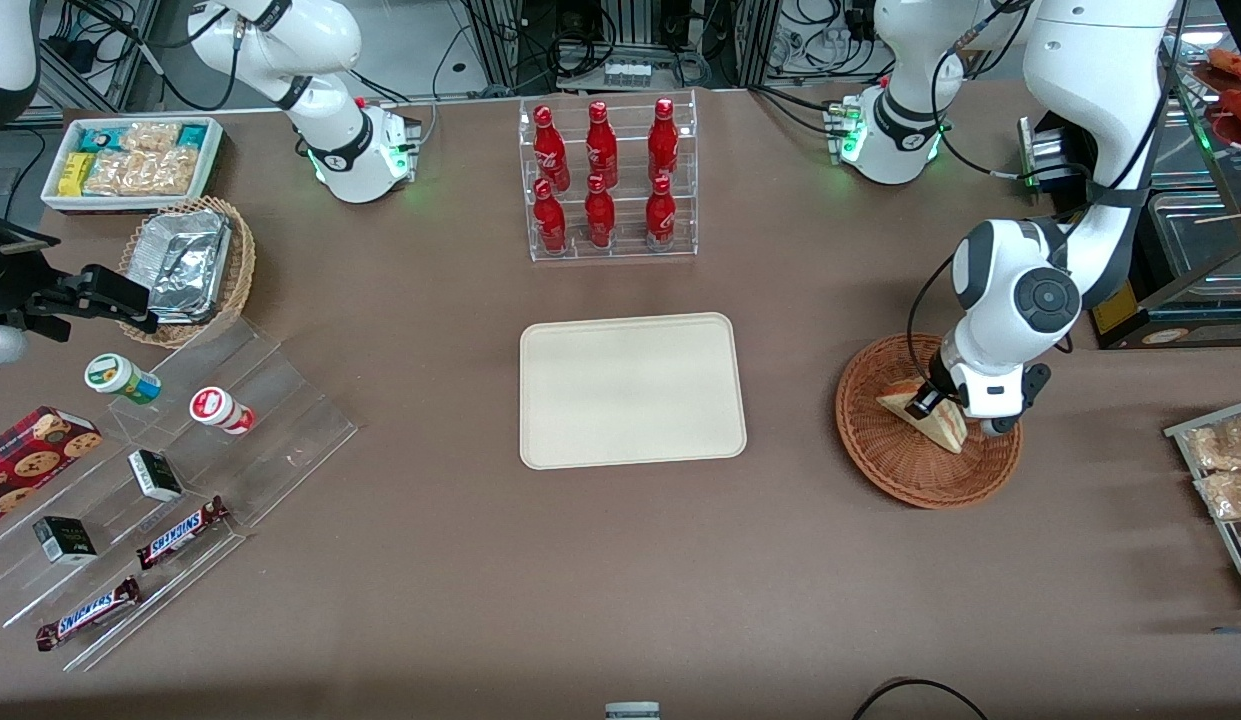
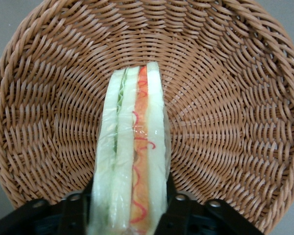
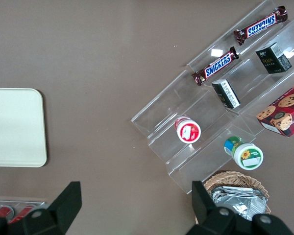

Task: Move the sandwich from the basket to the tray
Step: 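Lift the sandwich up out of the basket with the left gripper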

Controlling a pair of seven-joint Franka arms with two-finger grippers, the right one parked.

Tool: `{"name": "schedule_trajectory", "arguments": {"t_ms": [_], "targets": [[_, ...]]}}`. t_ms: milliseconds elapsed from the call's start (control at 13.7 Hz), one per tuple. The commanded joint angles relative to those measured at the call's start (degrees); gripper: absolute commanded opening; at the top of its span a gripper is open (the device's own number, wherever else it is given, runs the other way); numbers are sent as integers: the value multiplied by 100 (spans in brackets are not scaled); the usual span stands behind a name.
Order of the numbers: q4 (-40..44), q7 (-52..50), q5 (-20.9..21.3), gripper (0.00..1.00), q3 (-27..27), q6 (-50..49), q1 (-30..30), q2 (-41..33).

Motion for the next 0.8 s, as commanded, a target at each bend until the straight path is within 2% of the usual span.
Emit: {"name": "schedule_trajectory", "arguments": {"t_ms": [0, 146, 365, 583, 729], "targets": [[47, -18, 83, 0, 24, -379, -44, -246], [483, 158, 232, 0, 16, -1562, -53, -562], [1652, 212, 417, 0, -247, -3506, -272, -687], [2479, 246, 400, 0, -397, -4326, -789, -643], [2936, 369, 330, 0, -397, -4495, -1255, -582]]}}
